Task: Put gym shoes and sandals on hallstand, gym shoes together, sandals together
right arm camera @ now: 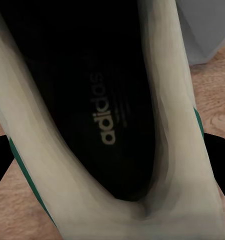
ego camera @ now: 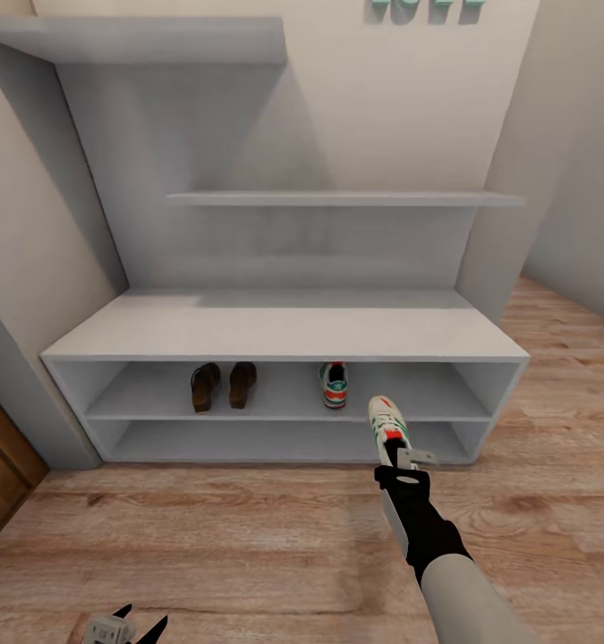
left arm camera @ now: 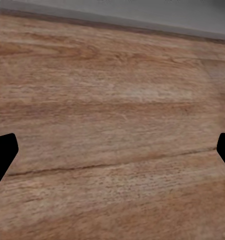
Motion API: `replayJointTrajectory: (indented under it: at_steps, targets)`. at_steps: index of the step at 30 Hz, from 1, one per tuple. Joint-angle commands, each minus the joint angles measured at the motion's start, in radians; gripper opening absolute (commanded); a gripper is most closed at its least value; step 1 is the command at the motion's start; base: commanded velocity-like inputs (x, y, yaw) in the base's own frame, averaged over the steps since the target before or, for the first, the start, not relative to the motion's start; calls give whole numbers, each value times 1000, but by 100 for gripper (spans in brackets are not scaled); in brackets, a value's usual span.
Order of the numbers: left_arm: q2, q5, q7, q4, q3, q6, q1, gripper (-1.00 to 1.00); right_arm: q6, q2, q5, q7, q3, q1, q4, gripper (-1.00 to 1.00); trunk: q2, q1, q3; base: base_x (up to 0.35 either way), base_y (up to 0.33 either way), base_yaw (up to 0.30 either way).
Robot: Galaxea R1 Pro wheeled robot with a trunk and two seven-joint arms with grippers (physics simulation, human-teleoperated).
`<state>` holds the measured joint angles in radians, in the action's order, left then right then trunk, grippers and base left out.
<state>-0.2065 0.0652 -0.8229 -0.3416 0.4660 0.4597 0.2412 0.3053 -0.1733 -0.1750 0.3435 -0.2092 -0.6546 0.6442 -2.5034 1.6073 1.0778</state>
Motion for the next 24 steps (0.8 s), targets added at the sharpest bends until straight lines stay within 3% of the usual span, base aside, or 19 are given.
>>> replayJointTrajectory:
  at_steps: [1,24]
  targets:
    - [1,7,-5,1,8,4,1,100,8,-1,-11,-1,-4,0,2,-100,0,0,1,128,3,0]
    - [1,6,-5,1,8,4,1,100,8,-1,-11,-1,-2,-1,2,-100,0,0,1,310,1,0]
